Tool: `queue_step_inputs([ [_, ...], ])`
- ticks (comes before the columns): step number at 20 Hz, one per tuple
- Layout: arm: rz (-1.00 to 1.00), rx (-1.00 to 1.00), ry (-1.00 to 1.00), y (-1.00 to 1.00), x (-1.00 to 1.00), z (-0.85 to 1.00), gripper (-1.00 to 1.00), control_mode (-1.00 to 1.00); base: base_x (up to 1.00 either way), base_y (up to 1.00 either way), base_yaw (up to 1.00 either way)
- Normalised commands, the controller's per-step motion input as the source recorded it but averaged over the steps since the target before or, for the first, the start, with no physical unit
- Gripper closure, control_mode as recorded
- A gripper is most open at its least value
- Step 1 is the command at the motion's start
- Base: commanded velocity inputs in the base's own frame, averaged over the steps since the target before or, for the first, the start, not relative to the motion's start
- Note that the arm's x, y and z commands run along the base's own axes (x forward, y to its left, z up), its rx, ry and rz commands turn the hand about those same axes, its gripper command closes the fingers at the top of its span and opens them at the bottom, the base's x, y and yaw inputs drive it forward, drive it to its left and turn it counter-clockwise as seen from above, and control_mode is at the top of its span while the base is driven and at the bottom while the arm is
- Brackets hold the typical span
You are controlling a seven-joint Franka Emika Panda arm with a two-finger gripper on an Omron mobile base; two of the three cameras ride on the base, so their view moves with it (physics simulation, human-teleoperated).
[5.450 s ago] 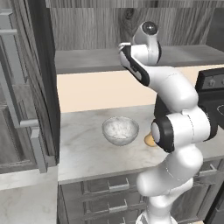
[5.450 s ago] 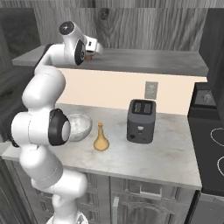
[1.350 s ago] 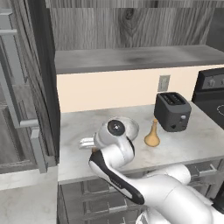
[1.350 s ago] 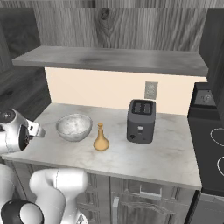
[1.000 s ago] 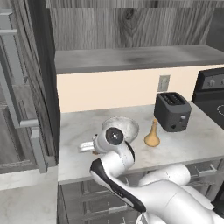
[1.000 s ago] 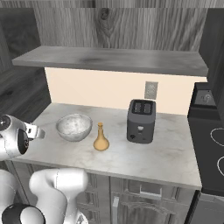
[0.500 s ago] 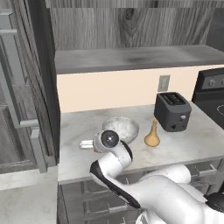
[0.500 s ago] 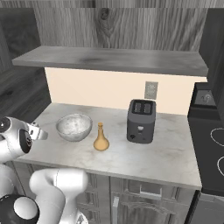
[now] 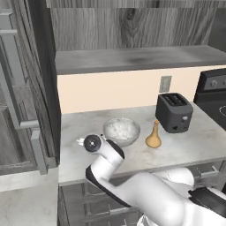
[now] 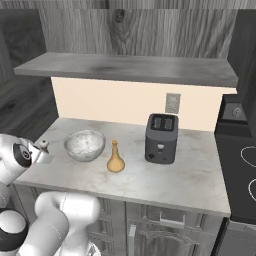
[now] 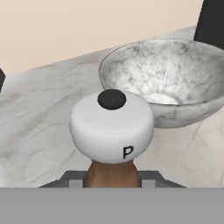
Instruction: Retrieve the bottle and the shaker from the cabinet and place them next to the mixing bowl on the counter. Then add garlic from the fridge to the mixing bowl.
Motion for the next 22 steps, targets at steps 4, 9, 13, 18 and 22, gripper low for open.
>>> queue_step_inputs([
  [4,-0.24,-0.02,0.00,0.00,0.22,-0.01,1.00,-1.00,0.00,0.00,0.00],
  [9,-0.09,-0.01,0.00,0.00,0.09,-0.02,1.00,-1.00,0.00,0.00,0.00],
  [13,0.00,0.00,0.00,-0.04,0.00,-0.07,1.00,-1.00,0.00,0.00,0.00],
  [18,0.00,0.00,0.00,-0.14,0.03,-0.08,1.00,-1.00,0.00,0.00,0.00],
  [22,0.00,0.00,0.00,-0.16,0.13,-0.01,1.00,-1.00,0.00,0.00,0.00],
])
